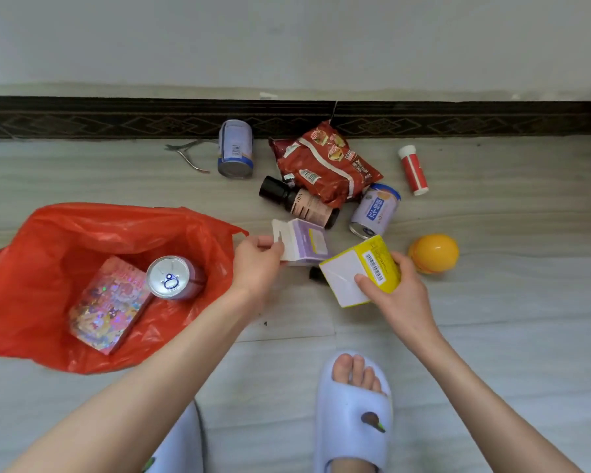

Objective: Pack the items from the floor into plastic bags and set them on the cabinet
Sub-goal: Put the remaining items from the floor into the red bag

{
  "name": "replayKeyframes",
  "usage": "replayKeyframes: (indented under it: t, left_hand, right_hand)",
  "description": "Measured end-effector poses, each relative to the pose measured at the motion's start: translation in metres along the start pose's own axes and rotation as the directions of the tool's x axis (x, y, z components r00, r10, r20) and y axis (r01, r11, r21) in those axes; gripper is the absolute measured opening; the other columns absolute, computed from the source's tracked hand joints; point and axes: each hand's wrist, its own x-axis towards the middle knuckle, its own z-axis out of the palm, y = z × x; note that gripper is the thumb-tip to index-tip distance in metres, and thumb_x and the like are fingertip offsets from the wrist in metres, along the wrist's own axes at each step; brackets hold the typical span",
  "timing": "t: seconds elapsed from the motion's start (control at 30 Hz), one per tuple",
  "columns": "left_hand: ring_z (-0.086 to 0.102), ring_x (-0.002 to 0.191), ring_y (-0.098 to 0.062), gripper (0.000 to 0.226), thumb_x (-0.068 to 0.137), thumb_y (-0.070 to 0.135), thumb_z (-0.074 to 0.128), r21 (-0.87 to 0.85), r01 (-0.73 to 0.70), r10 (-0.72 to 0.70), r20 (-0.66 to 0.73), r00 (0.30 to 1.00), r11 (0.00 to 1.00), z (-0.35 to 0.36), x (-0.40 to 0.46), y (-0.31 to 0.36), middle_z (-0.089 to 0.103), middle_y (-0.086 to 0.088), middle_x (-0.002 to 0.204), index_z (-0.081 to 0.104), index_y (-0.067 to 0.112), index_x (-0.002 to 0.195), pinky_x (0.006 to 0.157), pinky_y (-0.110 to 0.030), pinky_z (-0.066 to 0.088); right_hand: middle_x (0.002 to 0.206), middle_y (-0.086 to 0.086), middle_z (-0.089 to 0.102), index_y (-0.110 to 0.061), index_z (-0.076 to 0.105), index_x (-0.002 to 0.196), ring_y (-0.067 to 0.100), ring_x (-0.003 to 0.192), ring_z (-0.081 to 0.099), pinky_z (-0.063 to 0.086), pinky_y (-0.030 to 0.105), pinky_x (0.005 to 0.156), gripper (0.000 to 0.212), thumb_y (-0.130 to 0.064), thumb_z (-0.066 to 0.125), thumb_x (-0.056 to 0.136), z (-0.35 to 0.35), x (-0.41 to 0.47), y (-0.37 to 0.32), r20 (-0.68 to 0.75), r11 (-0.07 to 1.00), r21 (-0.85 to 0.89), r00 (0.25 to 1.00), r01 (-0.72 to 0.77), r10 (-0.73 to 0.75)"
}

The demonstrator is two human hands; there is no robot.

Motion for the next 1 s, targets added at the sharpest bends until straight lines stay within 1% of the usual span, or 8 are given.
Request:
replayKeyframes:
  t: [0.17,0.3,0.43,0.6,0.77,0.83,0.93,1.0]
  left_hand:
    - [0.062,0.082,-0.025,0.009,0.086,0.013,0.052,0.045,-0.160,0.161,-0.020,0.987,0.986,-0.054,-0.043,0.009,0.063,-0.003,0.077,0.051,0.020,0.081,0.080,-0.041,0.050]
    - [0.060,0.075,-0.024,0.008,0.088,0.010,0.050,-0.023,-0.167,0.162,-0.144,0.976,0.986,-0.114,-0.076,0.000,0.062,-0.004,0.077,0.051,0.016,0.083,0.079,-0.050,0.051]
    - [0.060,0.074,-0.021,0.011,0.089,0.008,0.052,-0.118,-0.184,0.138,-0.323,0.936,0.976,-0.182,-0.102,-0.020,0.062,-0.007,0.077,0.052,0.016,0.081,0.068,-0.037,0.054]
    - [0.062,0.055,-0.001,0.016,0.090,0.005,0.049,-0.173,-0.238,0.116,-0.521,0.846,0.956,-0.248,-0.108,-0.036,0.062,-0.005,0.072,0.050,0.018,0.081,0.056,-0.021,0.054]
    - [0.062,0.075,-0.014,0.018,0.087,0.008,0.052,-0.099,-0.263,0.158,-0.585,0.795,0.960,-0.276,-0.072,-0.030,0.063,-0.003,0.081,0.051,0.024,0.079,0.078,-0.041,0.055]
    - [0.061,0.075,-0.011,0.017,0.086,0.010,0.053,-0.017,-0.284,0.222,-0.581,0.783,0.959,-0.277,-0.055,-0.023,0.061,0.003,0.080,0.051,0.026,0.078,0.078,-0.040,0.053]
    - [0.056,0.068,0.007,0.006,0.087,0.012,0.054,0.141,-0.349,0.366,-0.558,0.745,0.926,-0.274,-0.036,-0.016,0.058,0.011,0.079,0.053,0.018,0.085,0.070,-0.018,0.047]
    - [0.057,0.073,0.003,0.000,0.089,0.015,0.054,0.211,-0.388,0.439,-0.529,0.727,0.897,-0.269,-0.027,-0.014,0.057,0.012,0.080,0.054,0.015,0.089,0.069,-0.016,0.045]
  right_hand:
    - [0.101,-0.003,0.057,-0.015,0.048,0.121,0.015,0.094,0.054,0.036,0.024,0.079,0.057,-0.026,0.075,0.072,0.013,-0.035,-0.017,0.048,0.999,0.000,0.998,0.051,-0.051]
    - [0.105,-0.003,0.059,-0.020,0.049,0.121,0.016,0.100,0.054,0.041,0.029,0.085,0.066,-0.046,0.072,0.065,0.032,-0.066,-0.043,0.155,0.989,-0.033,0.978,0.144,-0.137]
    - [0.105,-0.003,0.058,-0.021,0.051,0.115,0.016,0.102,0.053,0.038,0.027,0.083,0.058,-0.042,0.075,0.068,0.063,-0.090,-0.081,0.298,0.949,-0.070,0.915,0.307,-0.274]
    - [0.107,-0.008,0.045,-0.018,0.045,0.123,0.013,0.105,0.048,0.027,0.015,0.077,0.063,-0.039,0.072,0.069,0.111,-0.099,-0.133,0.432,0.839,-0.095,0.781,0.536,-0.450]
    - [0.122,0.002,0.046,-0.016,0.040,0.129,0.017,0.115,0.045,0.033,0.023,0.088,0.065,-0.036,0.068,0.073,0.163,-0.077,-0.188,0.642,0.707,-0.164,0.618,0.689,-0.454]
    - [0.124,0.007,0.048,-0.012,0.041,0.128,0.023,0.116,0.045,0.035,0.029,0.091,0.066,-0.039,0.067,0.074,0.185,-0.064,-0.208,0.634,0.642,-0.210,0.602,0.738,-0.485]
    - [0.125,0.012,0.048,-0.008,0.040,0.129,0.030,0.117,0.043,0.038,0.041,0.095,0.071,-0.051,0.060,0.077,0.211,-0.047,-0.216,0.563,0.507,-0.374,0.624,0.777,-0.542]
    - [0.129,0.012,0.045,-0.008,0.036,0.133,0.031,0.119,0.039,0.038,0.044,0.094,0.075,-0.055,0.056,0.079,0.217,-0.037,-0.209,0.566,0.427,-0.442,0.615,0.789,-0.550]
